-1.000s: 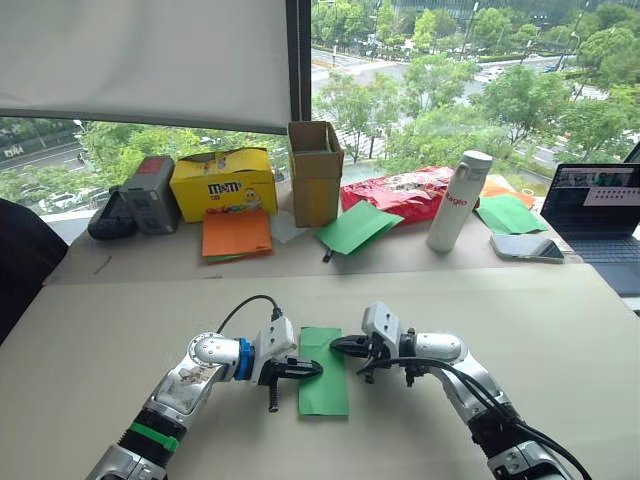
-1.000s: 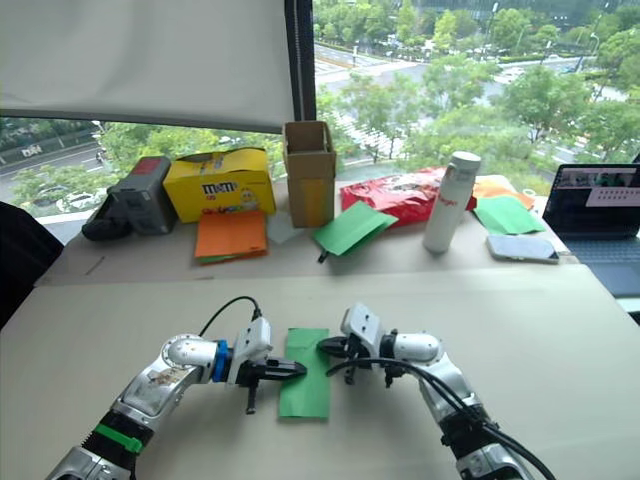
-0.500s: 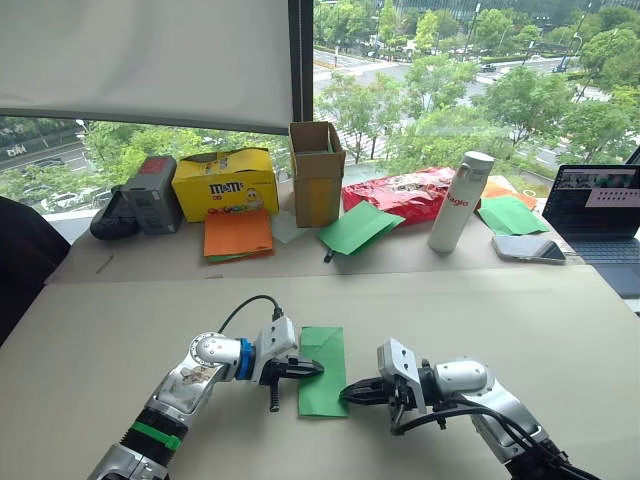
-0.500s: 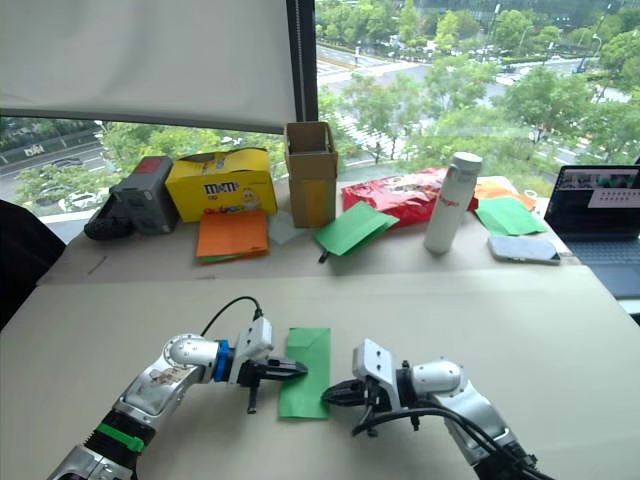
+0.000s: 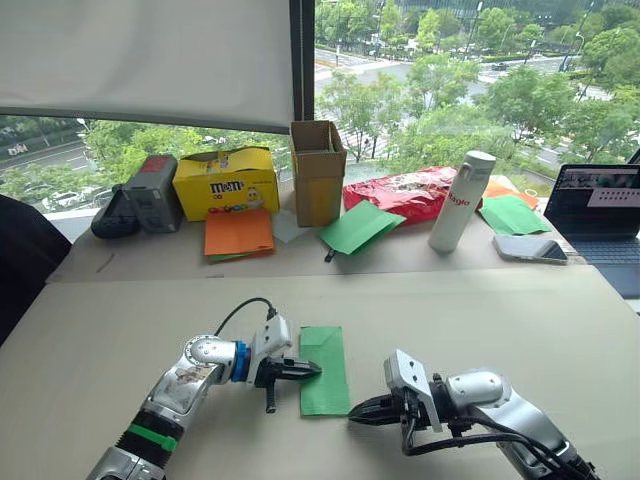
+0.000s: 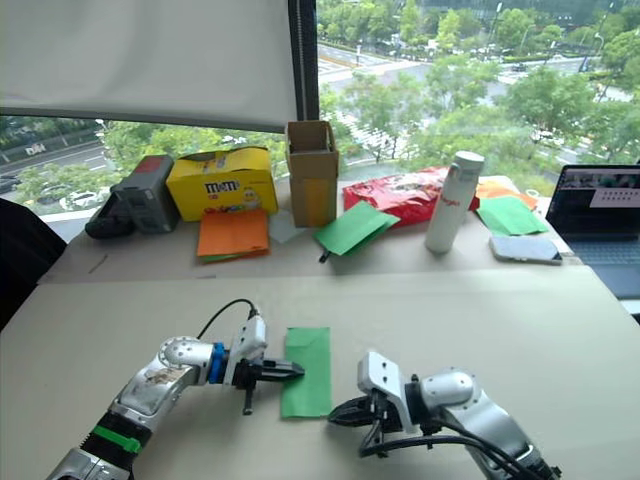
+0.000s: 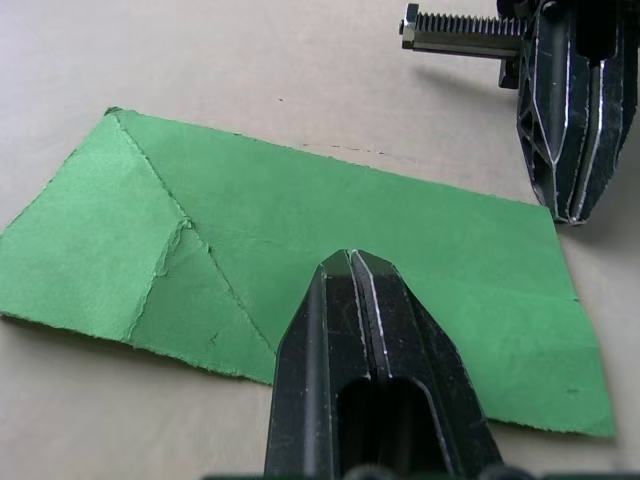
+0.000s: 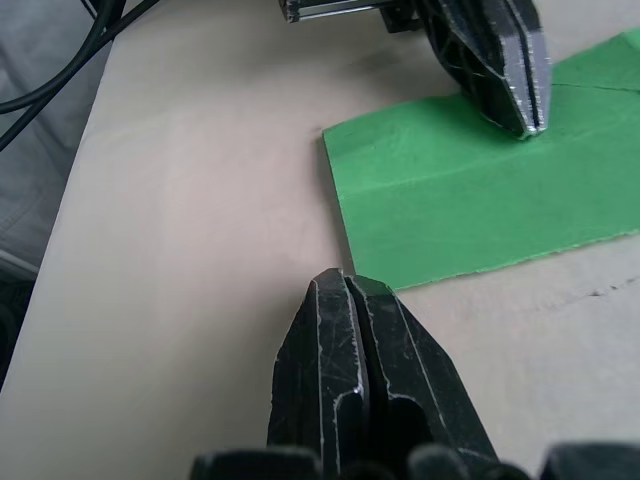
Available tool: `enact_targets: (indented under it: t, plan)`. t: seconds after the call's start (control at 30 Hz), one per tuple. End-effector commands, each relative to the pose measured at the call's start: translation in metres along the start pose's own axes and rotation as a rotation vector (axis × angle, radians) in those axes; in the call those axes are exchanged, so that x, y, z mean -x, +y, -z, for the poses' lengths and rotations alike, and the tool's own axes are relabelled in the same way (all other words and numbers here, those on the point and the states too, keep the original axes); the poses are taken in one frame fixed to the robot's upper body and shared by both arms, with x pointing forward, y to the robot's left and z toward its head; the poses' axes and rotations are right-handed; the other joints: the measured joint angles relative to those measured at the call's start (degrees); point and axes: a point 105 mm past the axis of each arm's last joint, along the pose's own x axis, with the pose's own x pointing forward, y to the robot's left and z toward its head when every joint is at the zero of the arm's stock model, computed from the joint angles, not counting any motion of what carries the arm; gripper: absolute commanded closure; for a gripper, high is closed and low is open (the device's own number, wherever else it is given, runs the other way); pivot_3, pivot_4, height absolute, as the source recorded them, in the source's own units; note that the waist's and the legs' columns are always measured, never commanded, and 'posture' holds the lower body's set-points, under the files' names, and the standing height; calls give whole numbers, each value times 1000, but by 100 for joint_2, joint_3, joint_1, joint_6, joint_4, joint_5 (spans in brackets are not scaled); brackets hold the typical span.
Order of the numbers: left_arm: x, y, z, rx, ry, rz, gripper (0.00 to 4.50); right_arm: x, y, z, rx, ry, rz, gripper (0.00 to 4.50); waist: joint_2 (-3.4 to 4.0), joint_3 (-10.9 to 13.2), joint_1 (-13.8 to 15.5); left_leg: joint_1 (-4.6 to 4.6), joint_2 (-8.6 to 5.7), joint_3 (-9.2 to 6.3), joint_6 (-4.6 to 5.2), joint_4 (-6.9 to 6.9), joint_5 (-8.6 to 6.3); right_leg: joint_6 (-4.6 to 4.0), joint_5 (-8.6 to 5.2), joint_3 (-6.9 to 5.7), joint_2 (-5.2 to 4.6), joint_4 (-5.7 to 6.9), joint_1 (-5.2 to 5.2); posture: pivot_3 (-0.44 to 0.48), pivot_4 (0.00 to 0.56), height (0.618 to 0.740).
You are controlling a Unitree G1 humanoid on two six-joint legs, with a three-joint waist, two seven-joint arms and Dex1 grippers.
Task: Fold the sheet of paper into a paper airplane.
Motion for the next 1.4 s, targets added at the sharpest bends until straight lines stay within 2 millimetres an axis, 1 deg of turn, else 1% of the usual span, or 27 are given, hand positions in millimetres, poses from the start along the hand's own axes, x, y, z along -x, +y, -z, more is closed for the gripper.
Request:
enact_targets:
  t: [0.03,0.17,0.23,0.3,0.43,0.53,0.7,0.83,0.93,1.0,1.13,1.2,1.3,1.4]
  plan:
    - [20,-7,-24,7,-81,54,4500,11,-5,-30,13,-83,53,4472,-5,5,-6,-1,3,0,0,-1,0,0,0,0,1,0,-1,0,150,740]
    - [37,-6,-34,25,-108,55,4500,17,-15,-43,32,-87,124,4472,-3,6,-4,0,5,0,3,-2,-3,0,0,0,0,-3,0,0,150,740]
    - [43,-3,-35,23,-103,35,4500,21,-20,-46,41,-78,161,4472,-4,7,1,-1,4,0,3,-1,-2,0,0,0,0,-4,0,0,150,740]
    - [45,1,-28,17,-65,15,4500,25,-24,-45,49,-53,195,4472,-4,7,16,-1,2,0,2,-1,-2,0,0,-1,-1,-4,0,0,150,740]
    - [40,5,-5,-5,44,-3,4500,32,-31,-44,54,-30,256,4472,-4,7,29,-1,-2,1,-1,-2,0,0,0,0,-3,-8,1,0,150,740]
    - [34,6,1,-5,46,6,4500,39,-36,-43,49,-31,299,4472,-5,7,38,-2,-1,1,0,-2,-1,0,0,0,-2,-8,0,0,150,740]
    - [13,6,-10,-4,-26,51,4500,48,-43,-37,40,-4,365,4472,-7,9,63,-5,-2,1,2,1,-2,0,0,0,-3,-8,1,0,150,740]
    - [-5,-1,-24,36,-90,131,4500,57,-51,-37,43,9,430,4472,-8,9,58,-6,-3,2,2,3,-2,0,0,0,-4,-7,1,0,150,740]
    - [-20,-1,-35,45,-110,173,4500,72,-59,-36,53,29,506,4472,-9,10,61,-7,-5,3,2,4,-2,0,0,0,-4,-6,2,0,150,740]
    - [-28,-1,-38,46,-110,187,4500,78,-61,-36,56,39,538,4472,-10,10,60,-7,-6,3,2,5,-1,0,0,0,-4,-7,3,0,150,740]
    - [-51,-5,-31,43,-26,215,4500,87,-63,-33,44,57,605,4472,-10,10,53,-7,-5,4,0,4,0,0,0,0,-2,-7,3,0,150,740]
    - [-59,-7,-30,26,-3,220,4500,90,-62,-33,37,59,634,4472,-10,10,55,-7,-5,5,0,4,0,0,0,1,-2,-7,3,0,150,740]
    - [-65,-7,-23,16,39,209,4500,96,-63,-33,15,57,688,4472,-11,11,46,-8,-4,7,1,4,-1,0,0,4,-2,-6,1,0,150,740]
    - [-66,-10,-14,0,77,218,4500,101,-65,-33,-11,41,750,4472,-11,10,54,-6,-2,6,1,4,-1,0,0,3,-1,-5,3,0,150,740]
